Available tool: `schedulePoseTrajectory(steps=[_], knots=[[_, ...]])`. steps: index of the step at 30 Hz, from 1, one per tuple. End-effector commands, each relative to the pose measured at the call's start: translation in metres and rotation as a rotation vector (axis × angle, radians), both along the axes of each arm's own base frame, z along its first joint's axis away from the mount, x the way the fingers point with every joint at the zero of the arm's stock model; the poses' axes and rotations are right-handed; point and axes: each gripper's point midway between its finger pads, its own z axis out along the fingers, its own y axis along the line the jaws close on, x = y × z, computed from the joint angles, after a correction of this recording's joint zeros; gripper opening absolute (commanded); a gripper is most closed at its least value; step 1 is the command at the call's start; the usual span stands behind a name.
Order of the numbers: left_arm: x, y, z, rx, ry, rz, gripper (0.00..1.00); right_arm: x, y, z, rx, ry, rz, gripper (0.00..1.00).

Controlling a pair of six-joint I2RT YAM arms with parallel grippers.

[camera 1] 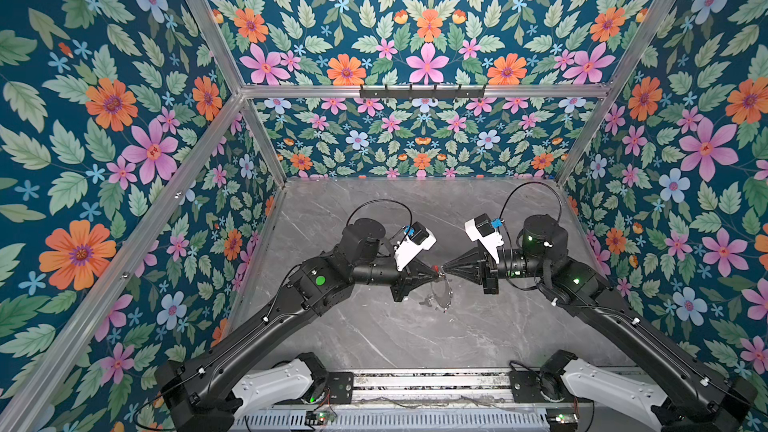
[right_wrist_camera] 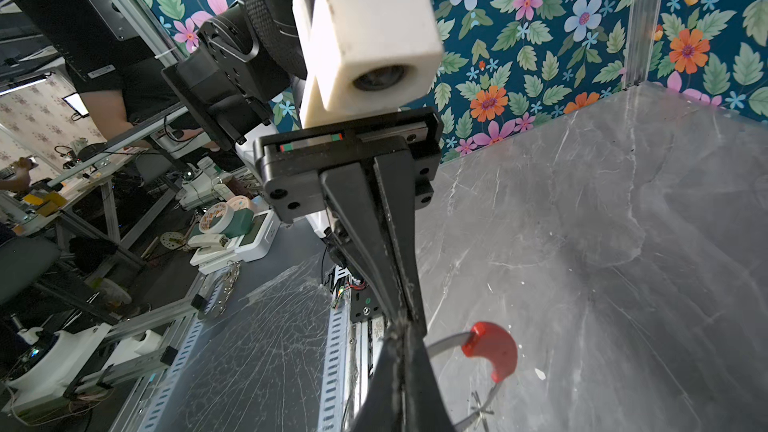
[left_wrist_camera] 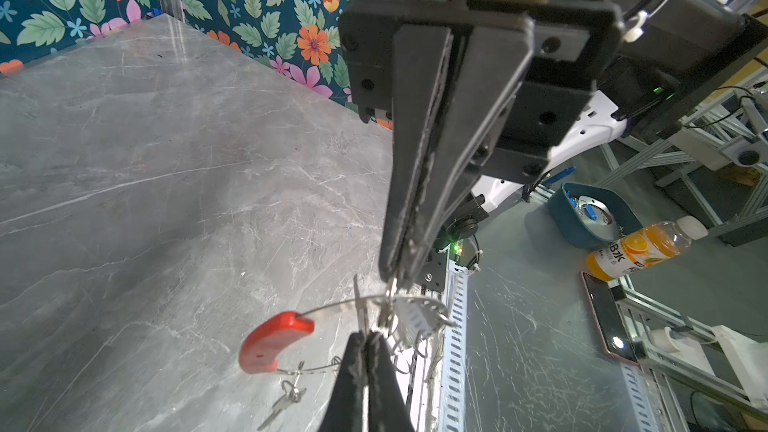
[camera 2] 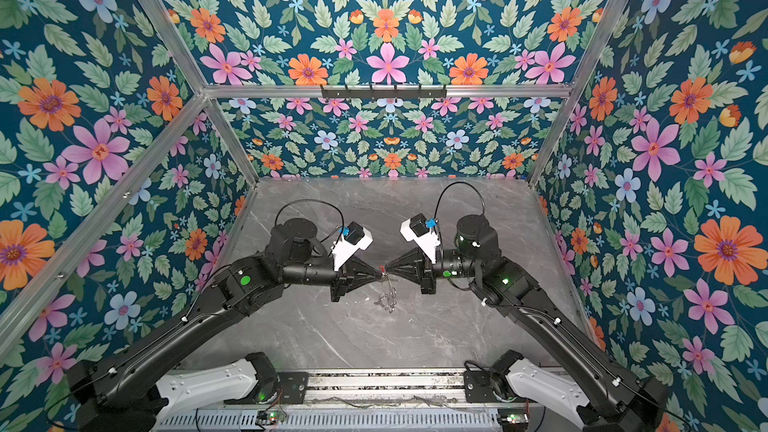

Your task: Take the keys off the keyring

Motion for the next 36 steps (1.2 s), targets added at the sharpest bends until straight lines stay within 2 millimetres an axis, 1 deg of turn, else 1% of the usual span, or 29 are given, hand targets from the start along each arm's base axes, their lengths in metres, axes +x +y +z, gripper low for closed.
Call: schedulePoseTrajectory(steps=[1, 7, 9, 11, 13, 16, 18, 21, 24, 28, 31, 34, 36], knots=[[0.001, -0.002, 0.008, -0.036, -0.019, 0.0, 0.0, 0.003, 0.001, 0.017, 0.065, -0.041, -0.017, 0.0], [0.001, -0.003, 0.004, -0.024, -0.003, -0.002, 0.0, 0.002, 0.001, 0.02, 0.075, -0.043, -0.009, 0.0], [0.001, 0.0, 0.005, -0.02, -0.007, 0.01, 0.09, 0.0, 0.001, 0.02, 0.066, -0.043, -0.003, 0.0], [-0.001, 0.003, 0.008, -0.028, -0.02, 0.015, 0.21, -0.002, 0.0, 0.019, 0.059, -0.047, 0.002, 0.0], [-0.003, 0.007, 0.01, -0.031, -0.033, 0.017, 0.29, -0.004, -0.002, 0.018, 0.051, -0.048, 0.006, 0.0], [-0.005, 0.012, 0.015, -0.043, -0.059, 0.02, 0.34, -0.008, -0.003, 0.018, 0.048, -0.05, 0.022, 0.0], [-0.006, 0.013, 0.019, -0.06, -0.076, 0.021, 0.36, -0.008, -0.003, 0.018, 0.045, -0.048, 0.022, 0.0], [-0.004, 0.013, 0.021, -0.066, -0.082, 0.027, 0.36, -0.008, -0.003, 0.016, 0.039, -0.044, 0.017, 0.0], [0.001, 0.013, 0.018, -0.058, -0.085, 0.055, 0.37, -0.007, -0.005, 0.014, 0.035, -0.044, 0.0, 0.0], [0.01, 0.016, 0.016, -0.074, -0.092, 0.119, 0.51, -0.002, -0.007, 0.006, 0.018, -0.037, -0.041, 0.0], [0.02, 0.02, 0.017, -0.107, -0.104, 0.194, 0.6, 0.002, -0.009, -0.006, 0.002, -0.016, -0.075, 0.0], [0.026, 0.023, 0.019, -0.149, -0.116, 0.244, 0.65, 0.004, -0.009, -0.018, -0.014, 0.014, -0.088, 0.0], [0.028, 0.024, 0.02, -0.172, -0.124, 0.257, 0.67, 0.004, -0.008, -0.022, -0.013, 0.025, -0.085, 0.0]])
